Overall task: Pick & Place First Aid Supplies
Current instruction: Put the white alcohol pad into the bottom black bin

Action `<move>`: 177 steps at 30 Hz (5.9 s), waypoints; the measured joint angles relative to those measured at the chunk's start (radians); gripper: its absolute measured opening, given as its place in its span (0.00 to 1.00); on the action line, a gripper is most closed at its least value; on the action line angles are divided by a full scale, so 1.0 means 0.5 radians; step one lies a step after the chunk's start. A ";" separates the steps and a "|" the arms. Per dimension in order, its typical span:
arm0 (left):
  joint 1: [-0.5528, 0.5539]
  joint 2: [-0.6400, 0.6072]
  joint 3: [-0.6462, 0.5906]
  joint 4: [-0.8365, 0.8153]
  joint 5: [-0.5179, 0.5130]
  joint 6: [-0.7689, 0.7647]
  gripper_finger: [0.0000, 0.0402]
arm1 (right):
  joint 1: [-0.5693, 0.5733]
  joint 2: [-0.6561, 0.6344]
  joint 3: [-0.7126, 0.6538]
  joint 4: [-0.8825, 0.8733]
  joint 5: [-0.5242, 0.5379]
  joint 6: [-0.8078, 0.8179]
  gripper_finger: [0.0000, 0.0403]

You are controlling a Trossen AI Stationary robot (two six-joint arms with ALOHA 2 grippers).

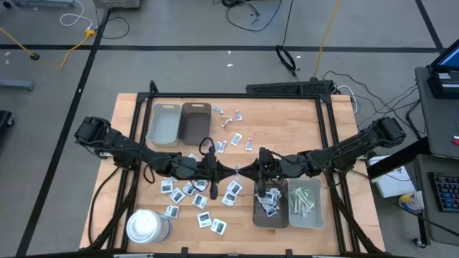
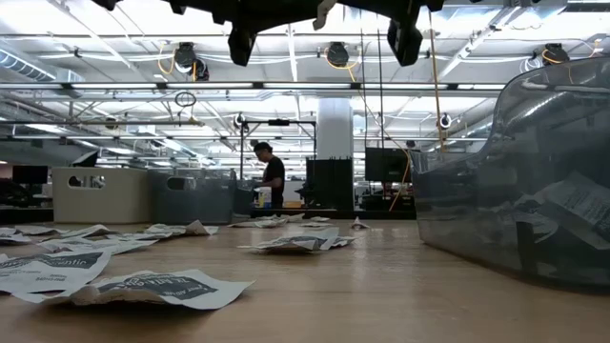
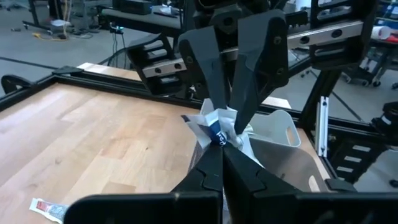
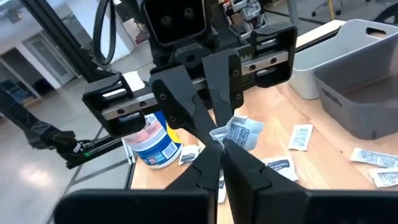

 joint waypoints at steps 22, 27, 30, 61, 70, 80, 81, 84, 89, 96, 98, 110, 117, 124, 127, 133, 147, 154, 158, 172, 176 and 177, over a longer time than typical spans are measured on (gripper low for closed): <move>0.002 -0.001 -0.001 -0.212 0.256 -0.285 0.21 | 0.003 -0.079 0.333 -1.601 -0.512 0.430 0.00; 0.002 -0.001 -0.001 -0.216 0.256 -0.302 0.21 | 0.027 -0.079 0.429 -1.970 -0.601 0.536 0.00; 0.008 -0.001 -0.001 -0.218 0.256 -0.302 0.21 | 0.049 -0.079 0.449 -2.142 -0.669 0.629 0.00; 0.008 -0.001 -0.001 -0.230 0.258 -0.338 0.21 | 0.300 0.323 0.457 -2.033 -0.761 0.607 0.22; 0.008 -0.002 0.024 -0.405 0.398 -0.337 0.21 | 0.285 0.323 0.457 -2.018 -0.754 0.600 0.57; 0.012 -0.004 0.358 -1.857 0.478 -0.511 0.21 | 0.285 0.323 0.457 -1.973 -0.753 0.569 0.64; 0.016 -0.004 0.375 -1.951 0.531 -0.546 0.21 | 0.285 0.323 0.457 -1.963 -0.754 0.568 0.64; 0.019 -0.005 0.386 -2.179 0.676 -0.674 0.21 | 0.285 0.323 0.457 -1.934 -0.754 0.555 0.63; 0.019 -0.004 0.386 -2.510 0.768 -0.889 0.21 | 0.285 0.323 0.457 -1.929 -0.754 0.554 0.64; 0.019 -0.004 0.385 -2.719 0.787 -1.048 0.21 | 0.283 0.323 0.456 -1.929 -0.754 0.554 0.64; 0.018 -0.004 0.386 -2.708 0.787 -1.051 0.21 | 0.283 0.323 0.456 -1.929 -0.754 0.554 0.63; -0.164 0.249 0.344 -2.548 0.727 -1.165 0.21 | 0.277 0.323 0.455 -1.915 -0.756 0.532 0.63; -0.166 0.469 0.349 -2.522 0.729 -1.218 0.21 | 0.258 0.321 0.455 -1.876 -0.761 0.524 0.62; -0.167 0.499 0.354 -2.514 0.726 -1.182 0.21 | 0.259 0.321 0.455 -1.854 -0.768 0.518 0.62; -0.166 0.500 0.352 -2.515 0.743 -1.137 0.16 | 0.258 0.321 0.455 -1.853 -0.768 0.514 0.62; -0.165 0.503 0.349 -2.523 0.761 -1.106 0.02 | 0.258 0.321 0.455 -1.853 -0.768 0.511 0.62; -0.133 0.082 0.339 -2.401 0.557 -0.981 0.00 | 0.208 0.318 0.455 -1.814 -0.769 0.503 0.62; -0.193 -0.097 0.238 -1.840 0.224 -0.876 0.00 | 0.151 0.258 0.455 -1.676 -0.738 0.500 0.62; -0.233 -0.136 -0.004 -1.210 0.131 -0.873 0.00 | 0.127 0.229 0.455 -1.516 -0.597 0.480 0.62; -0.259 -0.137 -0.471 0.532 0.229 -0.519 0.00 | 0.103 0.220 0.456 -0.787 -0.228 -0.014 0.62; -0.218 -0.136 -0.471 0.601 0.348 -0.537 0.00 | 0.102 0.220 0.456 -0.643 -0.182 -0.233 0.62; -0.210 -0.136 -0.471 0.632 0.350 -0.537 0.00 | 0.102 0.220 0.456 -0.621 -0.185 -0.265 0.62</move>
